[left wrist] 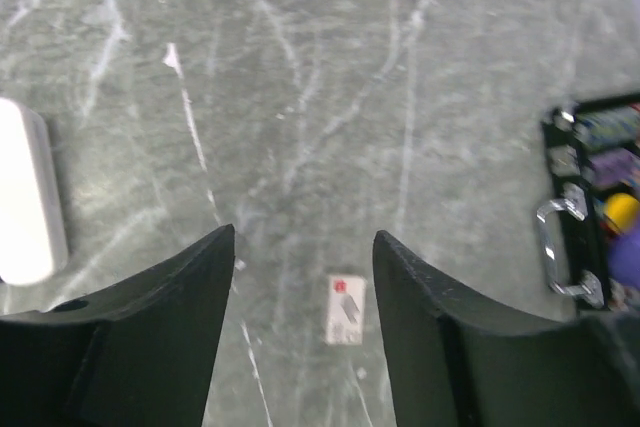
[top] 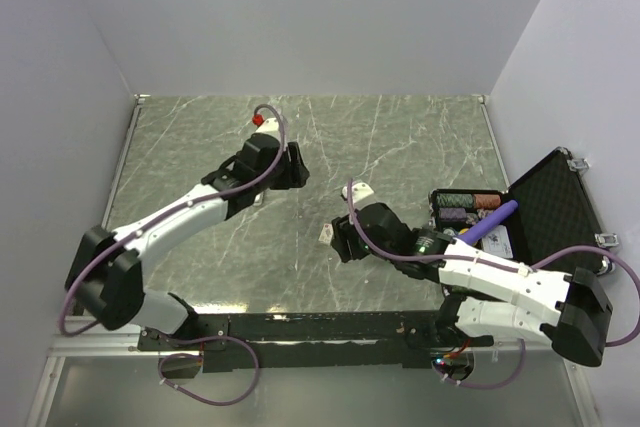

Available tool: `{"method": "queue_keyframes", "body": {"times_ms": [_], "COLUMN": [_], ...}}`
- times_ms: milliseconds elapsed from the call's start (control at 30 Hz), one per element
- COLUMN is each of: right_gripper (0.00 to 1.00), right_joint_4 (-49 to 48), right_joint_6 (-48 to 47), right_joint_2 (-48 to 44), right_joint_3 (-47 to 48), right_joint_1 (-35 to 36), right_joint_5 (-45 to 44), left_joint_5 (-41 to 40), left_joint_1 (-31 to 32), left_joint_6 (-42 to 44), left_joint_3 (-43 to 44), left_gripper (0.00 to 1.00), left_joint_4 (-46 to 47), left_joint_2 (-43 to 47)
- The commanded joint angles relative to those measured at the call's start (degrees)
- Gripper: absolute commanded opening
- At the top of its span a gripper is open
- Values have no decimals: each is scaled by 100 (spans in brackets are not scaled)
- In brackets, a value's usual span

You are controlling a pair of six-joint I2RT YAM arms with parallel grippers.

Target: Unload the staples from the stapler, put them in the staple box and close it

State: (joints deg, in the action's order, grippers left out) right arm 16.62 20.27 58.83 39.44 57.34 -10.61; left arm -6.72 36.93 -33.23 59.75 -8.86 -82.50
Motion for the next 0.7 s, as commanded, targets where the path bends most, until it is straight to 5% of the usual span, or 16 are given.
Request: {"method": "queue_keyframes", "body": {"times_ms": [0,233,667], "right_gripper": [63,64,55], "right_joint_4": [447,570,781], "right_joint_6": [73,188,-506], "right_joint_2": [-21,181,1016], "right_joint_3": [266,161,503], "right_joint_1": [-232,-882,-734], "right_joint_5": [-301,182,1026], "left_joint_5": [610,910,1436], "left_joint_1": [86,87,87], "left_joint_6": [142,422,730], "left_joint_3": [-208,-288,-701], "left_gripper": [63,65,67], "left_joint_4": [-273,-897,-1029], "left_joint_2": [637,1420,2440]}}
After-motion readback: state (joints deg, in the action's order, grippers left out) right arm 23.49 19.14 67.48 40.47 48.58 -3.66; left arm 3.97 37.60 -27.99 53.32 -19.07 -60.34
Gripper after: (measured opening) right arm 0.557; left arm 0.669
